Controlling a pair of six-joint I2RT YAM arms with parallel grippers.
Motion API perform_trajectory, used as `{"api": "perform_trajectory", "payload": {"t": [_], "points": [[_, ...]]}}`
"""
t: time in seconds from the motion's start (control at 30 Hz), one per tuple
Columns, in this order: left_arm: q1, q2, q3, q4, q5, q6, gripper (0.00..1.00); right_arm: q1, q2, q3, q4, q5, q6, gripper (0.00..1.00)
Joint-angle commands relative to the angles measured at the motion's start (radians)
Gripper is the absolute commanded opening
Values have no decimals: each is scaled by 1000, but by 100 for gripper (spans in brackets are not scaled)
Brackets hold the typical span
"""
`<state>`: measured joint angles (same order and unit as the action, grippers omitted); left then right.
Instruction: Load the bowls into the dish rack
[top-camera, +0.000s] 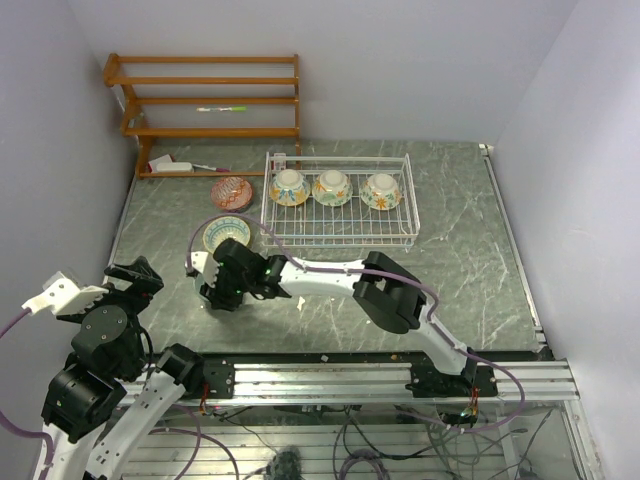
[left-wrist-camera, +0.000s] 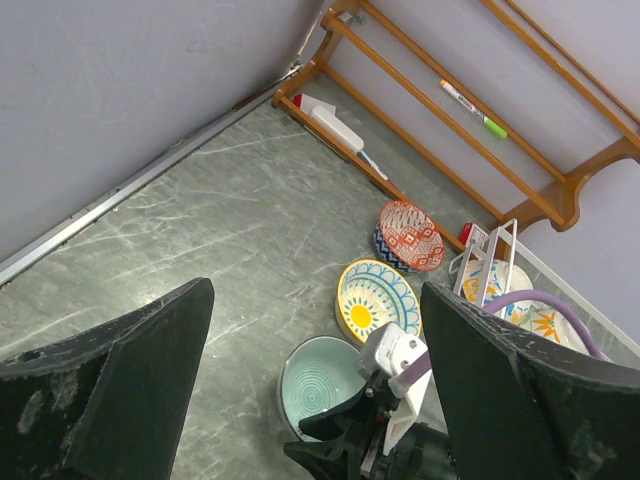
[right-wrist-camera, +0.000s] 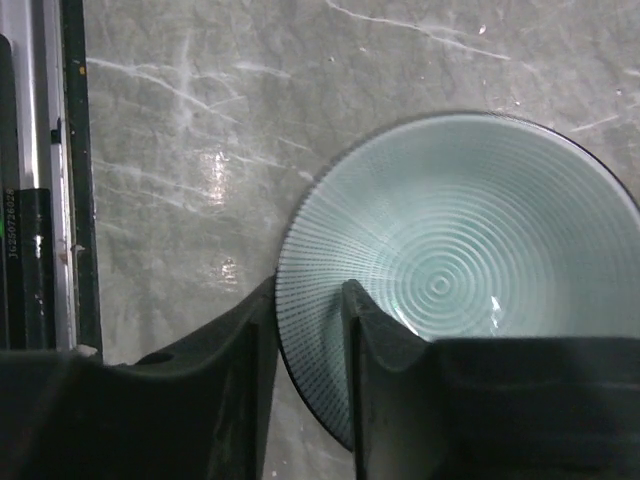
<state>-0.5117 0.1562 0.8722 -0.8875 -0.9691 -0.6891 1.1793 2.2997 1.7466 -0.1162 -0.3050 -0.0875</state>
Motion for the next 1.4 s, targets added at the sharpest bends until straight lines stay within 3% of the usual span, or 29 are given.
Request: {"api": "perform_trajectory", "payload": {"t": [0.0, 0.3, 0.7, 0.87, 1.13, 1.37], "points": [[9, 12, 20, 0, -33, -14, 95, 0, 21, -15, 34, 25, 1, 27], [9, 12, 19, -1, -35, -18, 96, -12, -62, -71, 91, -45, 61, 0], [9, 10, 19, 3, -33, -15, 95, -169, -366, -329, 436, -436, 416, 0], [9, 11, 19, 2, -32, -15, 95, -244, -472, -427, 688, -545, 651, 0], [9, 15, 18, 5, -28, -12, 95, -375, -567, -453, 727, -356, 819, 0], [9, 9, 14, 7, -27, -9, 95, -512, -449, -498, 945, -235, 1032, 0]]}}
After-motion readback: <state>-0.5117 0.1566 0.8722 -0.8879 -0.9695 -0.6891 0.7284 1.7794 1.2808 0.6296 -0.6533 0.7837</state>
